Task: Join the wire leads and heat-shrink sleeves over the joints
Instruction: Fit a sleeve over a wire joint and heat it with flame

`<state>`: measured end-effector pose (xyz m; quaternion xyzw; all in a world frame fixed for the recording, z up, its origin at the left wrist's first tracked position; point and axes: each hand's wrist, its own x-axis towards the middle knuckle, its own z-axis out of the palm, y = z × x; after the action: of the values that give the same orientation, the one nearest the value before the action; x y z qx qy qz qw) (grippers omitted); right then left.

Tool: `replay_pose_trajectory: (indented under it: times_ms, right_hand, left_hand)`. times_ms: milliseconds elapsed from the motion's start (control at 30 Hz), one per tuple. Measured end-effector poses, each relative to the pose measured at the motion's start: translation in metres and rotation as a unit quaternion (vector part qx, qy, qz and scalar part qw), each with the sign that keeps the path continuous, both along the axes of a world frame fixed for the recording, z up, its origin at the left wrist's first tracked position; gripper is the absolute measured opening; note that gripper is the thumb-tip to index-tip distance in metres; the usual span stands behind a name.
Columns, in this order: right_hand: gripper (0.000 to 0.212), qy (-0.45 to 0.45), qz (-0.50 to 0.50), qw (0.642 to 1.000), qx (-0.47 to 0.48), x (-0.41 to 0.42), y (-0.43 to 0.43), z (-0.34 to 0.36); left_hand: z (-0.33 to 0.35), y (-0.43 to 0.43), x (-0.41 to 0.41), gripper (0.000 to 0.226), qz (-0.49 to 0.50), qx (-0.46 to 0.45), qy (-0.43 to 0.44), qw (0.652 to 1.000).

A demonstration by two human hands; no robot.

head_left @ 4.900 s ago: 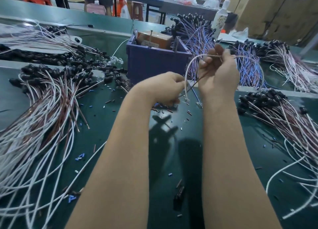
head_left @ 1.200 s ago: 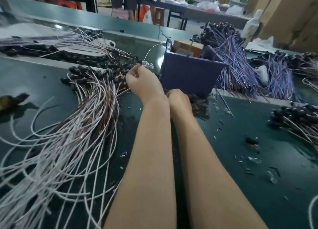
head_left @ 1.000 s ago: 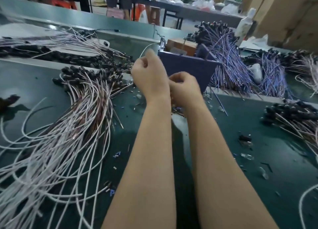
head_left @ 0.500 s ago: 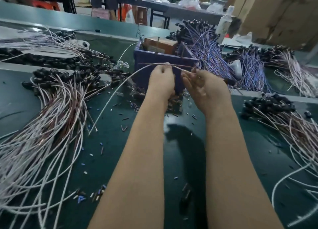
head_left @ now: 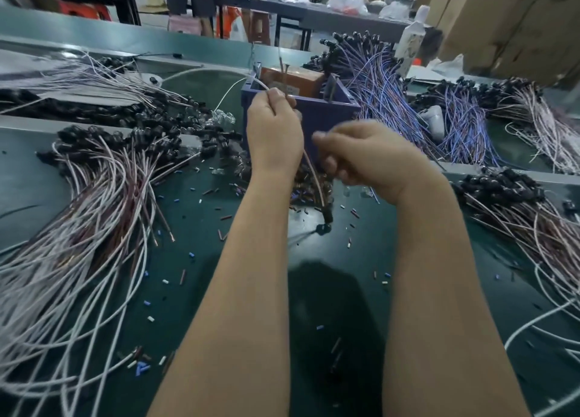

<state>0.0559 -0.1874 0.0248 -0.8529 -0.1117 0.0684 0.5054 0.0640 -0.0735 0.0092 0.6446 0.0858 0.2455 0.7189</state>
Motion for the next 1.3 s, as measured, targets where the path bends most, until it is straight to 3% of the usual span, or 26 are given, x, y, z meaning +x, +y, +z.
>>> replay_pose_trajectory:
  times_ms: [67, 133, 300, 400, 500, 633, 733, 800, 900, 967, 1133, 1233, 1300]
  right_hand:
    - [0.011, -0.132, -0.042, 0.989, 0.056, -0.001, 0.002, 0.010]
    - [0.008, -0.203, -0.030, 0.977, 0.062, -0.001, 0.009, 0.016]
    - [0.022, -0.215, -0.094, 0.972, 0.017, 0.006, 0.017, 0.005]
    - [0.018, -0.188, -0.110, 0.973, 0.072, 0.011, 0.014, 0.000]
    - [0.021, -0.120, -0.131, 0.966, 0.190, 0.014, 0.015, -0.005]
    - [0.024, 0.006, -0.130, 0.918, 0.376, 0.017, 0.013, -0.010]
    - [0.024, 0.036, -0.138, 0.911, 0.387, 0.021, 0.011, -0.017]
    - [0.026, 0.046, -0.148, 0.912, 0.381, 0.022, 0.011, -0.021]
    - [0.027, 0.049, -0.154, 0.926, 0.341, 0.024, 0.011, -0.024]
    - [0.024, 0.054, -0.116, 0.950, 0.286, 0.022, 0.013, -0.026]
    - [0.014, 0.061, -0.030, 0.988, 0.139, 0.016, 0.018, -0.027]
    - [0.013, -0.016, -0.047, 0.999, -0.005, 0.015, 0.015, -0.021]
    - [0.017, -0.028, -0.030, 0.999, -0.019, 0.012, 0.014, -0.014]
  left_hand:
    - [0.002, 0.001, -0.001, 0.032, 0.021, 0.080, -0.005, 0.997]
    - [0.006, 0.000, -0.005, 0.029, 0.023, 0.169, -0.012, 0.985]
    - [0.012, 0.000, -0.009, 0.025, -0.021, 0.370, 0.015, 0.928]
    - [0.015, 0.001, -0.009, 0.028, -0.056, 0.422, 0.037, 0.904]
    - [0.014, 0.003, -0.011, 0.022, -0.123, 0.455, 0.101, 0.876]
    - [0.009, 0.007, -0.013, 0.016, -0.234, 0.539, 0.217, 0.780]
    - [0.005, 0.011, -0.014, 0.019, -0.285, 0.556, 0.253, 0.739]
    - [0.003, 0.015, -0.013, 0.020, -0.275, 0.538, 0.248, 0.757]
    - [0.001, 0.020, -0.007, 0.033, -0.182, 0.388, 0.194, 0.882]
    - [0.003, 0.018, -0.003, 0.036, -0.118, 0.286, 0.140, 0.941]
    - [-0.002, 0.011, -0.001, 0.019, -0.081, 0.158, 0.083, 0.981]
    - [-0.001, 0.014, -0.001, 0.014, -0.039, 0.176, 0.057, 0.982]
    - [0.005, 0.017, -0.003, 0.015, -0.003, 0.189, 0.026, 0.982]
